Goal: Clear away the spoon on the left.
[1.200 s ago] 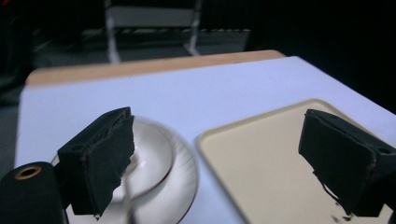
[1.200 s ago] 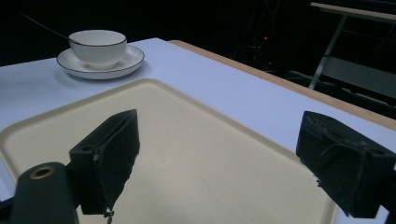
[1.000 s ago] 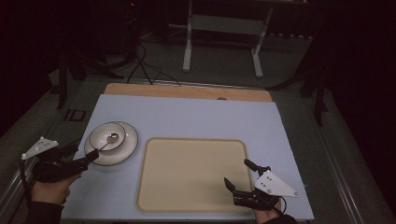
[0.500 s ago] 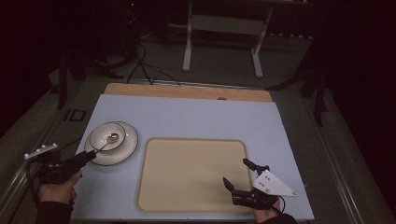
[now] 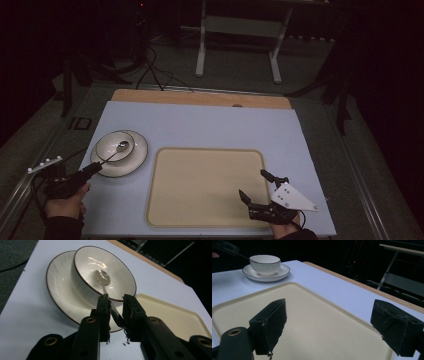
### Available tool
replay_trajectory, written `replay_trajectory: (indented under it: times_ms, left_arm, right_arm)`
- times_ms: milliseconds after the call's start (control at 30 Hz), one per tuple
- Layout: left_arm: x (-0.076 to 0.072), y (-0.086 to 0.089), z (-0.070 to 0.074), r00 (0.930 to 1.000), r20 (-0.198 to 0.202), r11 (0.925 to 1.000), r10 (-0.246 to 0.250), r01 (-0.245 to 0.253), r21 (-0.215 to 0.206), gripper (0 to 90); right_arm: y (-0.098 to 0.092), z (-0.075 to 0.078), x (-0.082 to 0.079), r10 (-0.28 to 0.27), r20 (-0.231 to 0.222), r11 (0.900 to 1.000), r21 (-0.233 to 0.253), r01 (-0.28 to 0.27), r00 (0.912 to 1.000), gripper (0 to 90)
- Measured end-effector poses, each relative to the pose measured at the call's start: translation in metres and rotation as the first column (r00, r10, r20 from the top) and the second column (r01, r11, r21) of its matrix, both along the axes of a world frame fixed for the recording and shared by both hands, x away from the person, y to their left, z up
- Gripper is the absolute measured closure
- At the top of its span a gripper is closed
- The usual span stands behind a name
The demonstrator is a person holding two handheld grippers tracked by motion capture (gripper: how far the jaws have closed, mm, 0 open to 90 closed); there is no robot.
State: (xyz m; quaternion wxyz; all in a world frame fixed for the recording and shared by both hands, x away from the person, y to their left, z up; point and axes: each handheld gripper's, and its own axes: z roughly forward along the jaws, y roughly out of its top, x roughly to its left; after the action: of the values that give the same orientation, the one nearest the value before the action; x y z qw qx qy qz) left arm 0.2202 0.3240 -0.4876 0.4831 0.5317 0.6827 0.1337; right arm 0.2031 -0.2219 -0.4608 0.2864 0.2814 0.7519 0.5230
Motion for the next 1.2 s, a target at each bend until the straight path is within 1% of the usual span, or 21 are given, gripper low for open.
replay_trajectory:
  times_ms: [133, 200, 233, 300, 333, 400, 467, 500, 600, 667, 700, 733, 767, 833, 900, 967, 1033, 1067, 1100, 1167, 1200]
  left_arm:
    - [-0.002, 0.000, -0.003, 0.9998, -0.016, 0.9999, 0.006, -0.006, -0.012, 79.0]
    - [-0.002, -0.001, -0.003, 0.9997, -0.017, 0.9998, 0.018, -0.018, -0.007, 80.6]
    - [-0.002, 0.001, -0.004, 0.9997, -0.019, 0.9997, 0.018, -0.018, -0.019, 80.6]
    - [-0.003, 0.002, -0.005, 0.9993, -0.021, 0.9993, 0.031, -0.031, -0.022, 81.8]
    - [-0.003, 0.003, -0.005, 0.9992, -0.022, 0.9990, 0.033, -0.034, -0.030, 82.1]
    - [-0.004, 0.003, -0.005, 0.9989, -0.015, 0.9988, 0.045, -0.046, -0.019, 82.9]
    - [-0.005, 0.003, -0.004, 0.9986, -0.009, 0.9984, 0.052, -0.052, -0.022, 83.2]
    - [-0.005, 0.003, -0.003, 0.9982, -0.004, 0.9981, 0.059, -0.059, -0.013, 83.5]
    - [-0.006, 0.005, -0.001, 0.9974, 0.005, 0.9974, 0.072, -0.072, -0.006, 84.6]
    - [-0.006, 0.005, 0.000, 0.9971, 0.013, 0.9971, 0.075, -0.075, -0.007, 88.9]
    - [-0.006, 0.007, 0.002, 0.9973, 0.017, 0.9974, 0.072, -0.072, 0.006, 89.1]
    - [-0.006, 0.007, 0.002, 0.9973, 0.017, 0.9974, 0.072, -0.072, 0.006, 89.2]
    - [-0.006, 0.008, 0.003, 0.9973, 0.021, 0.9972, 0.071, -0.071, 0.024, 89.2]
    - [-0.006, 0.008, 0.004, 0.9976, 0.022, 0.9976, 0.066, -0.066, 0.023, 89.2]
    - [-0.006, 0.011, 0.007, 0.9976, 0.033, 0.9969, 0.062, -0.063, 0.047, 89.3]
    - [-0.006, 0.012, 0.008, 0.9971, 0.041, 0.9966, 0.064, -0.066, 0.049, 89.3]
    - [-0.007, 0.015, 0.013, 0.9962, 0.058, 0.9951, 0.064, -0.068, 0.071, 89.4]
    - [-0.007, 0.017, 0.020, 0.9956, 0.075, 0.9931, 0.057, -0.064, 0.098, 89.4]
    - [-0.007, 0.017, 0.020, 0.9956, 0.075, 0.9931, 0.057, -0.064, 0.098, 89.4]
    - [-0.008, 0.019, 0.029, 0.9948, 0.091, 0.9892, 0.046, -0.058, 0.135, 89.5]
    - [-0.008, 0.019, 0.033, 0.9944, 0.097, 0.9887, 0.041, -0.054, 0.139, 89.5]
  right_arm:
    - [0.000, 0.000, 0.000, 0.000, 0.000, 1.000, -0.004, 0.000, 1.0000, 13.6]
    - [0.000, 0.000, 0.000, 0.000, 0.000, 1.000, -0.003, 0.000, 1.0000, 13.6]
    - [0.000, 0.000, 0.000, 0.000, 0.000, 1.000, -0.003, 0.000, 1.0000, 13.6]
    - [0.000, 0.000, 0.000, 0.000, 0.001, 1.000, -0.002, 0.000, 1.0000, 13.6]
    - [0.001, 0.000, 0.000, -0.001, 0.001, 1.000, -0.003, 0.001, 1.0000, 13.6]
    - [0.001, 0.000, 0.000, 0.000, 0.001, 1.000, -0.003, 0.000, 1.0000, 13.6]
    - [0.001, 0.000, 0.000, 0.000, 0.000, 1.000, -0.004, 0.000, 1.0000, 13.6]
    - [0.001, 0.000, 0.000, 0.000, 0.000, 1.000, -0.005, 0.000, 1.0000, 13.6]
    - [0.001, 0.000, 0.000, -0.001, 0.001, 1.000, -0.004, 0.001, 1.0000, 13.6]
    - [0.001, 0.000, 0.000, 0.000, 0.001, 1.000, -0.004, 0.000, 1.0000, 13.6]
    - [0.001, 0.000, 0.001, -0.002, 0.000, 1.000, -0.004, 0.002, 1.0000, 13.6]
    - [0.001, -0.001, 0.001, -0.002, -0.002, 1.000, -0.003, 0.002, 1.0000, 13.6]
    - [0.001, -0.001, 0.001, -0.002, -0.003, 1.000, -0.002, 0.002, 1.0000, 13.6]
    - [0.001, -0.001, 0.001, -0.002, -0.002, 1.000, -0.002, 0.002, 1.0000, 13.6]
    - [0.001, -0.001, 0.001, -0.002, -0.002, 1.000, -0.001, 0.002, 1.0000, 13.6]
    - [0.001, -0.001, 0.002, -0.002, -0.003, 1.000, 0.001, 0.002, 1.0000, 13.6]
    - [0.001, -0.001, 0.002, -0.003, -0.003, 1.000, 0.002, 0.003, 1.0000, 13.6]
    - [0.000, -0.001, 0.002, -0.004, -0.005, 1.000, 0.004, 0.004, 1.0000, 13.6]
    - [0.000, -0.001, 0.002, -0.004, -0.005, 1.000, 0.004, 0.004, 1.0000, 13.6]
    - [0.000, -0.001, 0.003, -0.005, -0.008, 1.000, 0.007, 0.005, 1.0000, 13.6]
    - [0.000, -0.001, 0.003, -0.005, -0.008, 1.000, 0.007, 0.005, 1.0000, 13.6]
